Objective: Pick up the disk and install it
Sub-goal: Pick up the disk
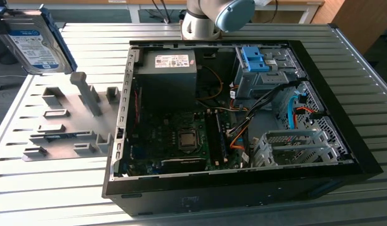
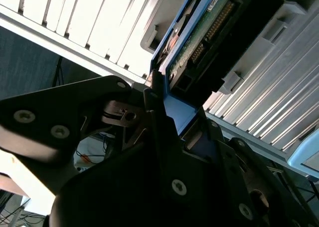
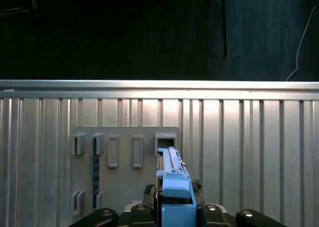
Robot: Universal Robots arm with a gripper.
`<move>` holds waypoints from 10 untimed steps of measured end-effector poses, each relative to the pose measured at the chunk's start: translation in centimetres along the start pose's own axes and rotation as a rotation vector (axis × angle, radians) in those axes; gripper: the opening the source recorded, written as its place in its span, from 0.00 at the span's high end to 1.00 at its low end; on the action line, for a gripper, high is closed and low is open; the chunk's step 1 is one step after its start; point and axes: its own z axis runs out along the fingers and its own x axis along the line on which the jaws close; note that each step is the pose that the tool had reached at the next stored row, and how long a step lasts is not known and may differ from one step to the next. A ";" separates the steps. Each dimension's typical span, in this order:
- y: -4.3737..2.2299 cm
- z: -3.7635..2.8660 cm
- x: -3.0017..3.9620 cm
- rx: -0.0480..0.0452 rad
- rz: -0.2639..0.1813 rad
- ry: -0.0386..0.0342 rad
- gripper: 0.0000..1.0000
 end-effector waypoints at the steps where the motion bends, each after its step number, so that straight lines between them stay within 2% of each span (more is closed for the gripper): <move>1: 0.00 -0.12 0.00 0.0000 0.000 0.0000 0.63; 10: 0.02 -1.17 0.00 0.0002 0.000 -0.0001 0.63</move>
